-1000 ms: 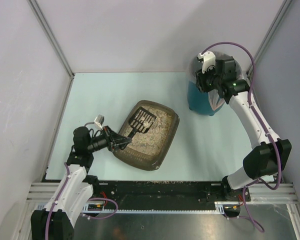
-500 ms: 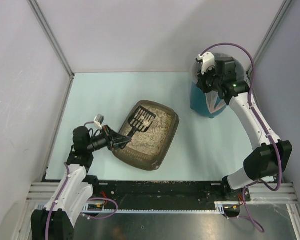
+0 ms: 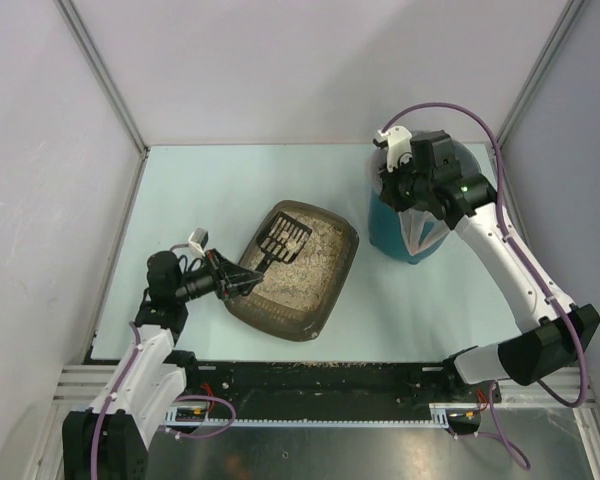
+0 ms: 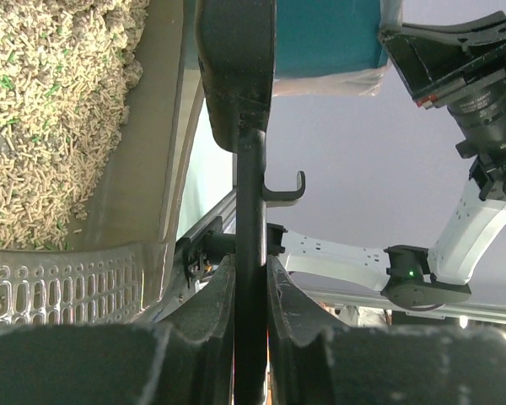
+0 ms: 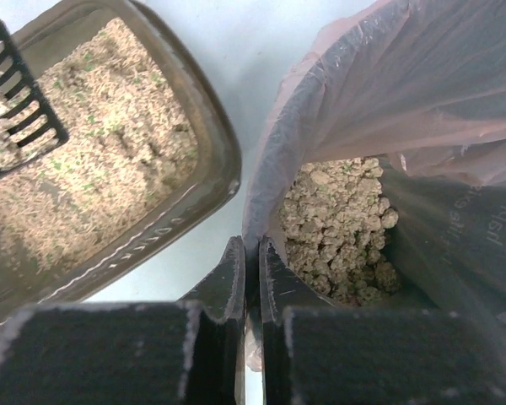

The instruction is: Clean the litter box

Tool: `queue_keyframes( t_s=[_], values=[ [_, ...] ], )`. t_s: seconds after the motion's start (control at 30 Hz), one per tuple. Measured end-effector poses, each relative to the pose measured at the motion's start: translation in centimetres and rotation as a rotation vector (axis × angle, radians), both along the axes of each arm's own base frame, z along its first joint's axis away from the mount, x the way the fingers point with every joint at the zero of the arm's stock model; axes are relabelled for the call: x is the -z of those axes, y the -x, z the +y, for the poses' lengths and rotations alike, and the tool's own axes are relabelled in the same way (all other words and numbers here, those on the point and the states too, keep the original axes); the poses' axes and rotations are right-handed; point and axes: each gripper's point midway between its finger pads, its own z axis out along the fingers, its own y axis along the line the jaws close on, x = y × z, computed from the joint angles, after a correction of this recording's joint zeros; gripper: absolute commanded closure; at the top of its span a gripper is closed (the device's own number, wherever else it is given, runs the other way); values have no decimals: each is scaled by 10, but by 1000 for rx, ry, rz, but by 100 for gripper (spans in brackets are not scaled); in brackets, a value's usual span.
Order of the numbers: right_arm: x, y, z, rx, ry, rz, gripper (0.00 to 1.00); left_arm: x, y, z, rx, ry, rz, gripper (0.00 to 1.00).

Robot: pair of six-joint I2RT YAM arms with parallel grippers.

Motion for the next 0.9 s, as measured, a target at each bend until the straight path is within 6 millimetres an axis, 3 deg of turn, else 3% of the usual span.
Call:
queue_keyframes(
  t_s=[0.23, 0.5, 0.7, 0.73, 0.77, 0.9],
  values=[
    [1, 28, 8, 2, -30, 72, 100, -2, -1, 0, -4, 9, 8, 100],
    [2, 58, 42, -39, -76, 131, 100, -4, -2, 0, -11, 24, 21, 100],
    [3, 71, 49, -23, -89, 162, 99, -12, -4, 1, -21, 41, 25, 100],
    [3, 72, 49, -18, -90, 163, 93, -14, -4, 1, -22, 43, 24, 100],
    [3, 72, 49, -14, -89, 163, 78, -14, -4, 1, -23, 45, 24, 100],
    [-1, 75, 52, -8, -116, 165, 61, -15, -3, 2, -25, 46, 20, 100]
  ],
)
